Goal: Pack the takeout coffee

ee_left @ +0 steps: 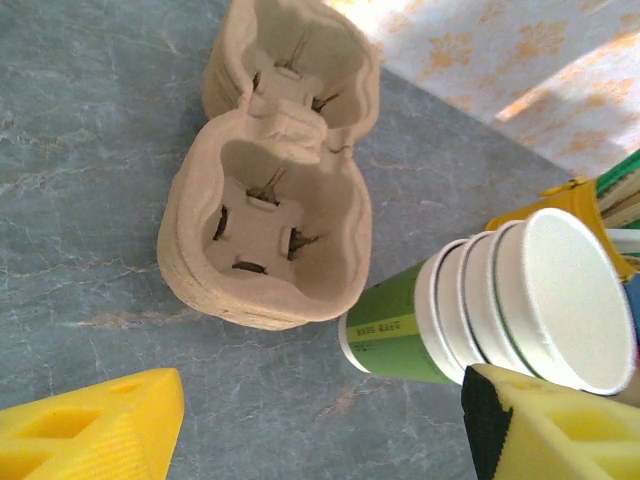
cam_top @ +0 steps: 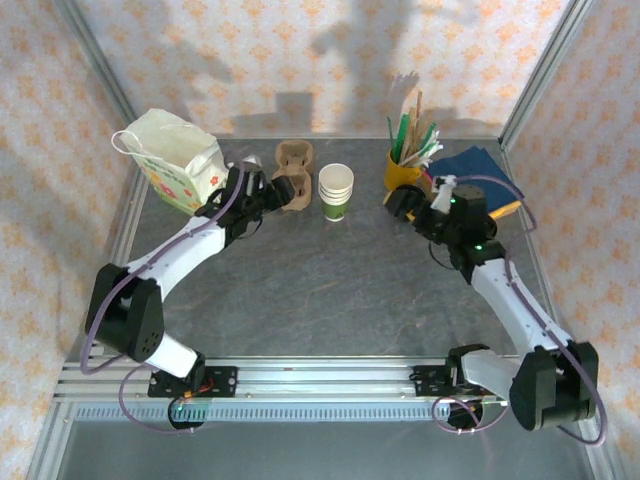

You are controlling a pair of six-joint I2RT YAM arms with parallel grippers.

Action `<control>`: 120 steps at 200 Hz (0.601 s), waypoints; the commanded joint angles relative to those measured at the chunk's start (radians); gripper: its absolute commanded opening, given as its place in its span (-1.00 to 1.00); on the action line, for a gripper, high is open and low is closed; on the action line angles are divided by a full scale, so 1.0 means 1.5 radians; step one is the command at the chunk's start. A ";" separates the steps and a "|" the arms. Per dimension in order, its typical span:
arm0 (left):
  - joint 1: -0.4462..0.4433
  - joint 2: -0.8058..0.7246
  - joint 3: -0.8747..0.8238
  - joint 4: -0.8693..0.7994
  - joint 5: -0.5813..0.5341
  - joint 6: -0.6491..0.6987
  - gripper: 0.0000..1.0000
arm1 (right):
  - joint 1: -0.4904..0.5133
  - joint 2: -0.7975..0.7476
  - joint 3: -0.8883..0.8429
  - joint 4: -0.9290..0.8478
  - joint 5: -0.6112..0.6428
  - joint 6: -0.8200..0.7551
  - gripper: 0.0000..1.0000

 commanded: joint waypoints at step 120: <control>0.034 0.160 0.124 -0.031 -0.035 -0.063 0.15 | 0.082 0.117 -0.076 0.273 0.111 -0.160 0.91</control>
